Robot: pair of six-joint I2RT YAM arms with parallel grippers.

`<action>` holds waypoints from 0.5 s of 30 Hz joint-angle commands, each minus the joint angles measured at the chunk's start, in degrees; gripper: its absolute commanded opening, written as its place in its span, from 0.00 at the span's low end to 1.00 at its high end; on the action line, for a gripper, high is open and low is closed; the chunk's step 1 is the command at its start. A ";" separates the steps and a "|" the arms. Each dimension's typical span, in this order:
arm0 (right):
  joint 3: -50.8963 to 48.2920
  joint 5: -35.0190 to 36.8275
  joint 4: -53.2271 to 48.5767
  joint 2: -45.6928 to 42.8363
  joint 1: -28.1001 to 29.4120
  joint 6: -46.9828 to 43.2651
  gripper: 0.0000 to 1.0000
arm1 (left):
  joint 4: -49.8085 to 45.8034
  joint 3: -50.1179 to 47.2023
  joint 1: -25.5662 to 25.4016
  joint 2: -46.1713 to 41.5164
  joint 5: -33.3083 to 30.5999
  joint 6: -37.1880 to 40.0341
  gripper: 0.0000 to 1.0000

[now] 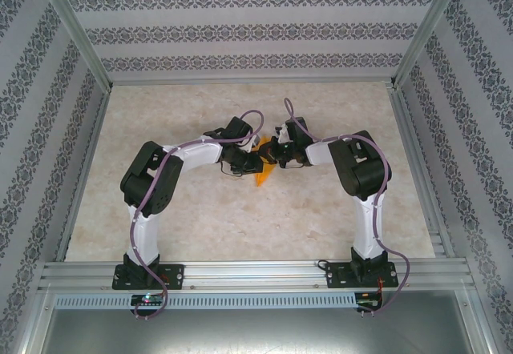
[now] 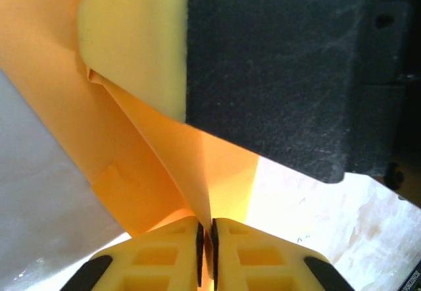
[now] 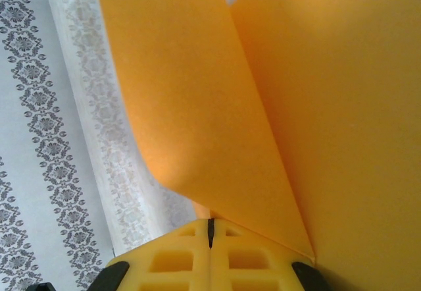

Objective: Fold a paper plane with a square sheet of paper (pick it up from the middle)

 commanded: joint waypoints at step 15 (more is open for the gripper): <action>-2.14 1.41 -3.28 -4.21 -1.60 -1.03 0.15 | -1.16 -1.25 -0.48 0.23 -1.92 2.36 0.01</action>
